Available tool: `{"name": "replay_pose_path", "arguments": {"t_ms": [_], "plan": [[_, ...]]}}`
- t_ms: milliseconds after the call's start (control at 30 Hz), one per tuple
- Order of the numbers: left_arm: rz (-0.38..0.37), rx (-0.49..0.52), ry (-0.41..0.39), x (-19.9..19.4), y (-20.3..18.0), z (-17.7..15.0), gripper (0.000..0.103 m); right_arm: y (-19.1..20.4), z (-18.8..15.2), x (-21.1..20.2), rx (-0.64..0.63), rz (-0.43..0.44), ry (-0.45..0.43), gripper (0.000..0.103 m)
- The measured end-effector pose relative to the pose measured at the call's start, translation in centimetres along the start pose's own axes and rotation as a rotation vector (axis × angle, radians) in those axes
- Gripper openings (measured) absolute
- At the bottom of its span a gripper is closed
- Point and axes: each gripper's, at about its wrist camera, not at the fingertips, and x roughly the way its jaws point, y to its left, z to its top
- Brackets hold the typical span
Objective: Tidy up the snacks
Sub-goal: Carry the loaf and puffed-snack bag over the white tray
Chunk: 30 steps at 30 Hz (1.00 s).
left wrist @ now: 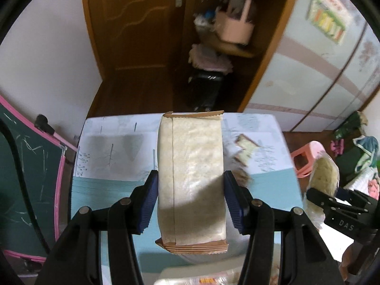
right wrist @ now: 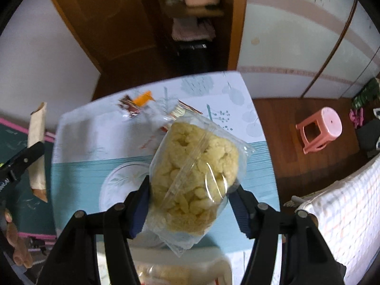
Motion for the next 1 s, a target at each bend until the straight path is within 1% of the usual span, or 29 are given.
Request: {"name": "replay_pose_path", "arguments": {"t_ms": [100,233,333,467,600,700,767,833,1000], "plan": [[-0.03,0.023,-0.021,-3.3,-1.1,-1.5,0.052,1.0,-1.6,-4.0,-0.029,0.02,-0.053,0.062],[-0.067,0.055,-0.043,-8.0,-2.1,-4.8,0.052,2.6,-4.1,-8.9,-0.091,0.047,-0.113,0.062],[-0.086,0.074,-0.058,-10.5,-2.4,-6.6,0.052,3.5,-6.1,-11.6,-0.126,0.071,-0.151,0.062],[-0.089,0.092,-0.07,-13.3,-2.5,-8.8,0.052,4.2,-8.6,-14.2,-0.168,0.105,-0.197,0.062],[-0.09,0.113,-0.093,-15.8,-2.3,-11.5,0.053,4.6,-10.7,-15.9,-0.185,0.147,-0.234,0.062],[-0.116,0.121,-0.108,-17.1,-2.2,-13.6,0.053,4.4,-12.5,-17.0,-0.186,0.187,-0.258,0.062],[-0.133,0.124,-0.113,-17.6,-2.1,-14.8,0.053,4.4,-13.8,-17.5,-0.187,0.201,-0.273,0.062],[-0.153,0.123,-0.118,-17.9,-1.9,-15.9,0.053,4.2,-15.1,-17.9,-0.182,0.235,-0.279,0.062],[-0.164,0.115,-0.142,-17.7,-1.7,-18.5,0.053,2.7,-17.5,-17.6,-0.136,0.319,-0.292,0.062]]}}
